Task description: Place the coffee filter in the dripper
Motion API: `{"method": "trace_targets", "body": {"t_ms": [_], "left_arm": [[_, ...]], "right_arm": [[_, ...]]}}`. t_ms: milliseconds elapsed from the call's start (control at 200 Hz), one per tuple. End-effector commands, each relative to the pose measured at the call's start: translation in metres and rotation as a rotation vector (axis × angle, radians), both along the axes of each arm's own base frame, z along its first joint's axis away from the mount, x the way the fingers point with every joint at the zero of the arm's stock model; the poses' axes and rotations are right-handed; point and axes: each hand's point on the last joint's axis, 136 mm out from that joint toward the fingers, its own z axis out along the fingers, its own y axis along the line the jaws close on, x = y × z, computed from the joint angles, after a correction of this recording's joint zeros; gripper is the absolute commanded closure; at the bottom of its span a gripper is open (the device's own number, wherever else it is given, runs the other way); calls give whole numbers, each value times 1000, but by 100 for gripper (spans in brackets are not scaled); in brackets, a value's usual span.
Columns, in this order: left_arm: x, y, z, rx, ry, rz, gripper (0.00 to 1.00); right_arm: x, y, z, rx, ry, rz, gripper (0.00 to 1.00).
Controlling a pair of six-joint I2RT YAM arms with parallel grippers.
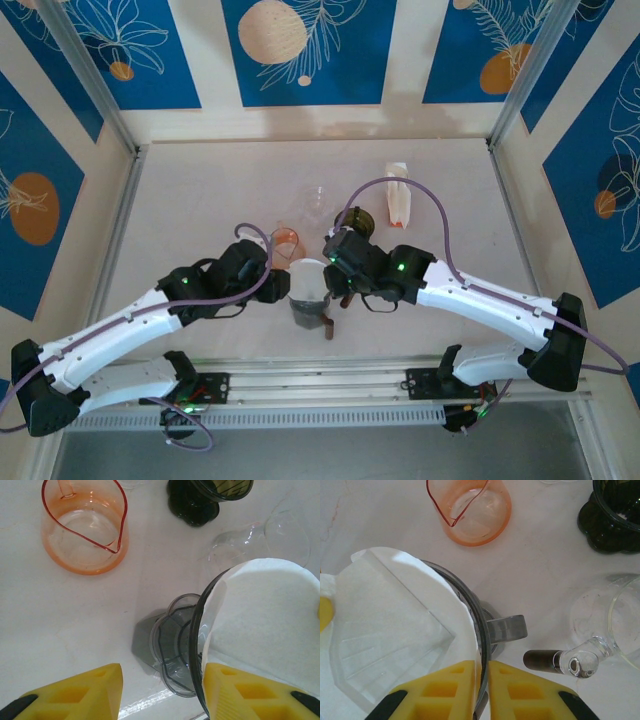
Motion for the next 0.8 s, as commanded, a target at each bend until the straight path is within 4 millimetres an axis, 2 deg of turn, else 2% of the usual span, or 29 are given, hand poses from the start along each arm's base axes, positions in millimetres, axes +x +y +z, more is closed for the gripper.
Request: {"method": "trace_targets", "body": {"t_ms": [0,290,380,615,795], "left_arm": [[-1,7,-9,27,21,23,53],[-1,6,-8,4,15,21,51],[-1,4,-7,-4,14,17,50],[0,-1,-8,-18,17,12,49],[1,-2,-9,-27,19,16,48]], "right_arm": [[-1,-5,-2,-23,3,-24,82],[-1,-5,-7,-37,17,-35,80],[0,-6,-5,-38,11,-42,77],[2,-10,13,-8,-26,-51,57],[1,9,30,61,-36,36,40]]}}
